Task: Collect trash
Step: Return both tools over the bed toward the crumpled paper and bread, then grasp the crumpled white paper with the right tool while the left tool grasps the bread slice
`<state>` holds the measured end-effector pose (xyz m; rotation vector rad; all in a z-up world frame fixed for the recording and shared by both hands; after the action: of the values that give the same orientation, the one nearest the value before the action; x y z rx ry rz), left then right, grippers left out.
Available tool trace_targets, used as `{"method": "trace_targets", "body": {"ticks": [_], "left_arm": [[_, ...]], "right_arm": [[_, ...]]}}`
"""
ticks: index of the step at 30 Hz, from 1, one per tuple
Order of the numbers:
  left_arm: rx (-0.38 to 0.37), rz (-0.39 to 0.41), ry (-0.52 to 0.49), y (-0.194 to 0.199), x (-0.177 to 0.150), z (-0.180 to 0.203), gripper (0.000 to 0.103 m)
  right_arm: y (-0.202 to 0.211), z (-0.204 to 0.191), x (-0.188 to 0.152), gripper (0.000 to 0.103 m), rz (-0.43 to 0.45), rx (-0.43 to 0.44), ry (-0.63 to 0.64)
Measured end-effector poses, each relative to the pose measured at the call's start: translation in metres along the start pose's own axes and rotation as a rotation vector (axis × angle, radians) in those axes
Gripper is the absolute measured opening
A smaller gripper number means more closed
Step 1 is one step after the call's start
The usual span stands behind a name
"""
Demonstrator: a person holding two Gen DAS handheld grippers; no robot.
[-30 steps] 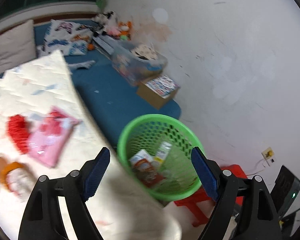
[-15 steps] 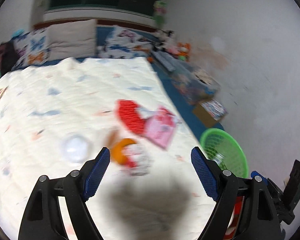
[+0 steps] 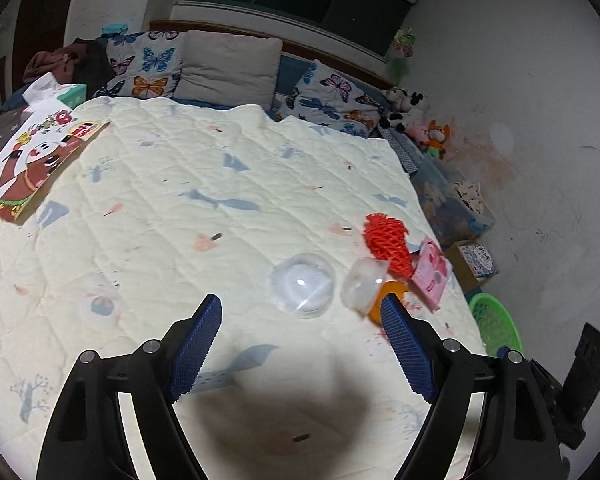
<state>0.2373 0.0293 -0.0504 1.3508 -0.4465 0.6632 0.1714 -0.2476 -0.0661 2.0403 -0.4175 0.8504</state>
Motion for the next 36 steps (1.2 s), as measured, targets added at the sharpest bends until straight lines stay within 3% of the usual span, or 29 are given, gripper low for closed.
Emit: {"method": "trace_targets", "body": {"ticks": [14, 24, 30, 36], "left_arm": [[0.021, -0.05, 0.033, -0.01, -0.017, -0.028, 0.079], [0.027, -0.072, 0.026, -0.016, -0.024, -0.031, 0.079], [0.028, -0.089, 0.032, -0.022, -0.027, -0.032, 0.079], [0.027, -0.1, 0.026, -0.027, -0.029, -0.03, 0.079]], "right_arm": [[-0.075, -0.009, 0.021, 0.077, -0.102, 0.027, 0.028], [-0.104, 0.001, 0.024, 0.074, -0.161, -0.024, 0.066], [-0.11, -0.001, 0.02, 0.053, -0.17, -0.003, 0.077], [-0.1, -0.005, 0.015, 0.05, -0.155, -0.01, 0.096]]}}
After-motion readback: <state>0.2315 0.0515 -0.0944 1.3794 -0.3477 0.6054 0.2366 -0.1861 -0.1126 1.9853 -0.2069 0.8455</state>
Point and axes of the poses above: each gripper's, at about its wrist camera, not at the fingertips, and y roughly against the way its jaws point, z to its right, x to its top, the point moved 7 cm from there along -y, roughly the way its jaws point, and after that the axes turned 13 degrees about x, right-handed, at the moved point
